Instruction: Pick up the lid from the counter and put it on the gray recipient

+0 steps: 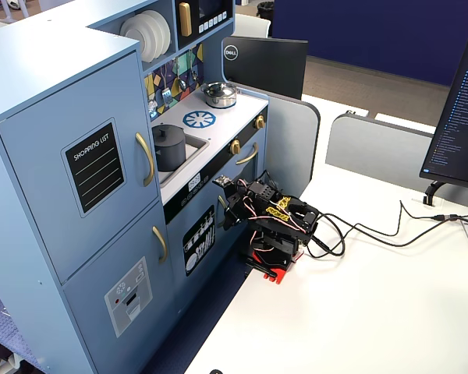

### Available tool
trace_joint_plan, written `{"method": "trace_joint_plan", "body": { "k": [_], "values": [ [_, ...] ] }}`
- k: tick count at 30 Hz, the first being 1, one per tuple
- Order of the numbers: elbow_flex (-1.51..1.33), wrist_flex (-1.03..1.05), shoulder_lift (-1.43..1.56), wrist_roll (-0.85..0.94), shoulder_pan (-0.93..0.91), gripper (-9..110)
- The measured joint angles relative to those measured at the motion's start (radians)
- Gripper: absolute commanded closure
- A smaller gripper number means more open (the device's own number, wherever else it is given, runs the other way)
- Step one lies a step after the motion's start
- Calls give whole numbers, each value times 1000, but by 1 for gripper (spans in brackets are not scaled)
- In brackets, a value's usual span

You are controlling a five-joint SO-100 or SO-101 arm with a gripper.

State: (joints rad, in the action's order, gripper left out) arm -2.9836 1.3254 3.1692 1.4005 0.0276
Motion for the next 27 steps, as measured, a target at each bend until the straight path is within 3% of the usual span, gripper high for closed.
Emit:
{"method": "trace_joint_plan", "body": {
  "k": [27],
  "values": [
    [-5,21,17,60,2,100]
  ]
}}
